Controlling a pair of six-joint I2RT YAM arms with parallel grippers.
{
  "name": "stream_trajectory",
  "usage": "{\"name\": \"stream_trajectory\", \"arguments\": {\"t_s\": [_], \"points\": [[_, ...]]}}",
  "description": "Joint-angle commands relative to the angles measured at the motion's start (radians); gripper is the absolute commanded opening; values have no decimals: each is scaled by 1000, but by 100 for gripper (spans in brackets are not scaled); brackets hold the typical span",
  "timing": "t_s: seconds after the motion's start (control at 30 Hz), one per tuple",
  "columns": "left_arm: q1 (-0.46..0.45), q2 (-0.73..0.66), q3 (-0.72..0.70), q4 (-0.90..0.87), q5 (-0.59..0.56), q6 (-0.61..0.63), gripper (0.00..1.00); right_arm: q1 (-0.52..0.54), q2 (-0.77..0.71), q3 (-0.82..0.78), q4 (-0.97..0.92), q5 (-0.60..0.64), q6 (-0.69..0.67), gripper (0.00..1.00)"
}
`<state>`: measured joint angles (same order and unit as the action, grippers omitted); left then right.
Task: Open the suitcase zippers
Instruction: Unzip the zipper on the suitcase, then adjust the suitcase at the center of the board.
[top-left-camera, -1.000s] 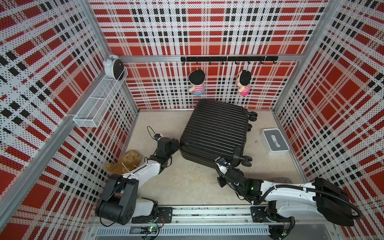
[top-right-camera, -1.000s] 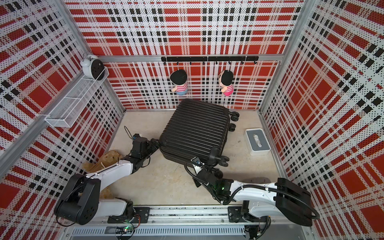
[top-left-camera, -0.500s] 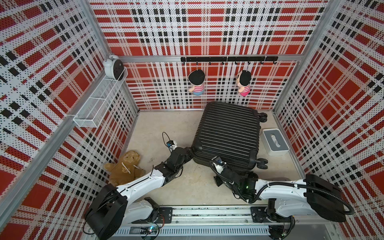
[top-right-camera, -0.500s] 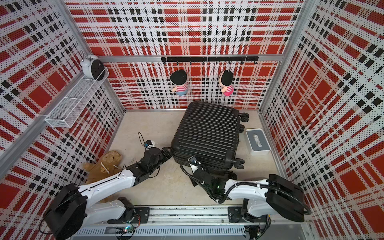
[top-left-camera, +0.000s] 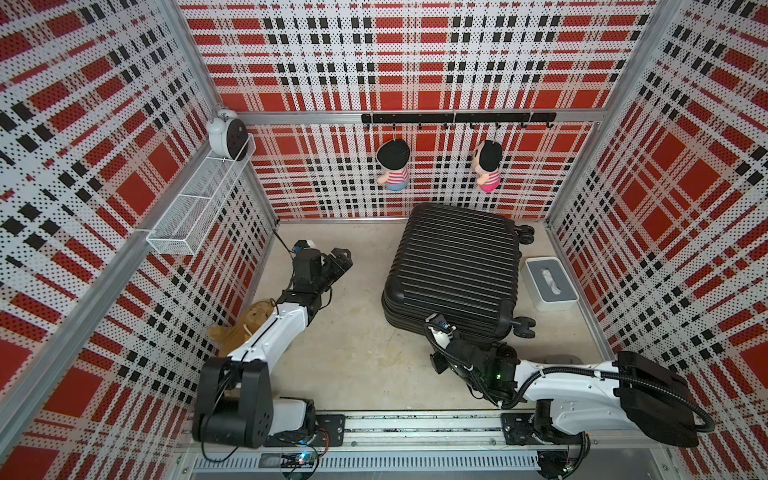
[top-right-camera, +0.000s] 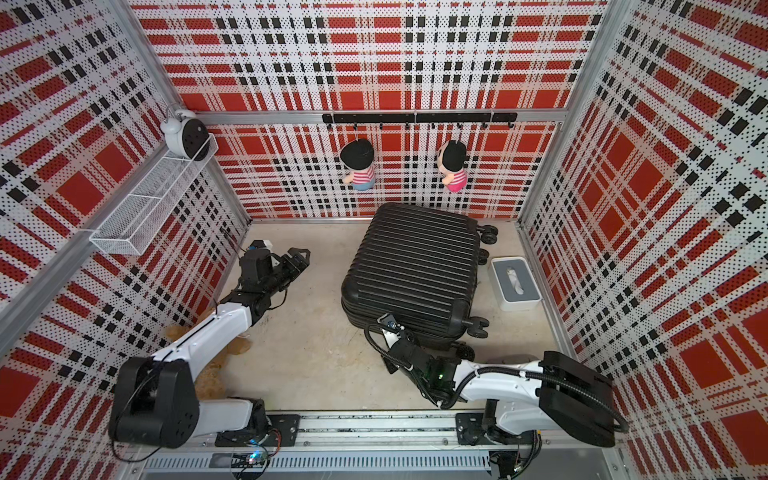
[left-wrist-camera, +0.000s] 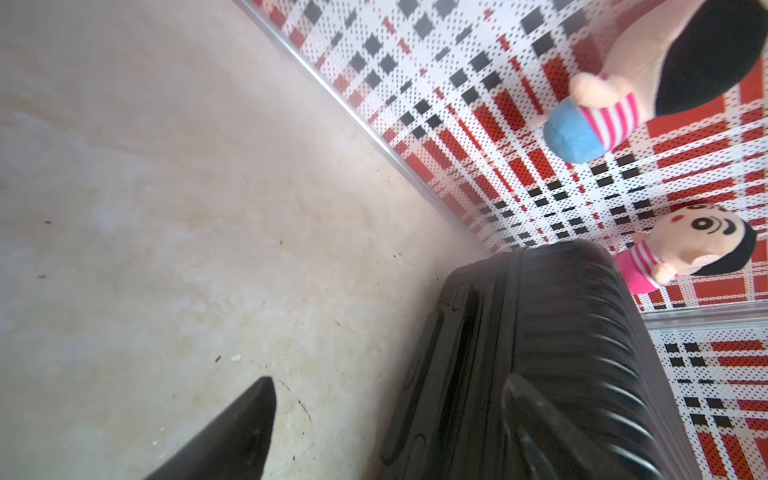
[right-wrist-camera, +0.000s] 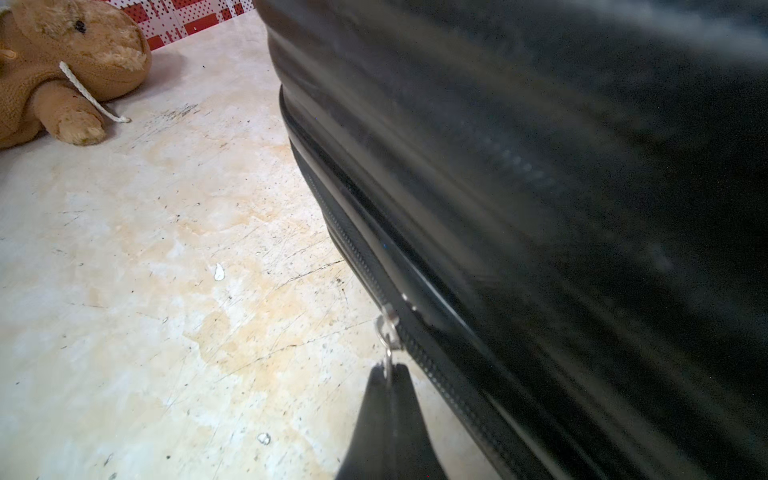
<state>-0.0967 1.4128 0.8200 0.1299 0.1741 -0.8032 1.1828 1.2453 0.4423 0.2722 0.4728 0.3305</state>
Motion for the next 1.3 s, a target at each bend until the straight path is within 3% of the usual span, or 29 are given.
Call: {"name": "stream_trajectory", "arguments": {"t_s": [0.0, 0.27, 0.5, 0.6, 0.63, 0.8, 0.9, 1.03, 1.13, 1.27], "points": [[-5, 94, 35, 136, 150, -1, 81, 32, 5, -7, 19, -76, -25, 0], [-245, 195, -47, 297, 139, -27, 77, 32, 106, 128, -37, -135, -75, 0], [-360, 207, -176, 427, 152, -99, 75, 32, 247, 324, -90, -164, -132, 0], [-410, 166, -246, 479, 130, -136, 75, 32, 221, 328, -133, -164, -134, 0], [-434, 160, -260, 495, 122, -146, 75, 32, 199, 312, -179, -96, -119, 0], [-557, 196, -286, 577, 136, -188, 75, 32, 88, 240, -259, 8, -70, 0], [-488, 174, -338, 596, 157, -187, 75, 33, 23, 187, -271, 32, -26, 0], [-252, 131, -386, 598, 269, -152, 77, 32, -16, 151, -278, 33, 8, 0], [-124, 206, -326, 614, 416, -135, 78, 32, -16, 147, -272, 34, 6, 0], [-77, 347, -275, 776, 516, -215, 72, 32, 8, 160, -269, 33, -2, 0]]}}
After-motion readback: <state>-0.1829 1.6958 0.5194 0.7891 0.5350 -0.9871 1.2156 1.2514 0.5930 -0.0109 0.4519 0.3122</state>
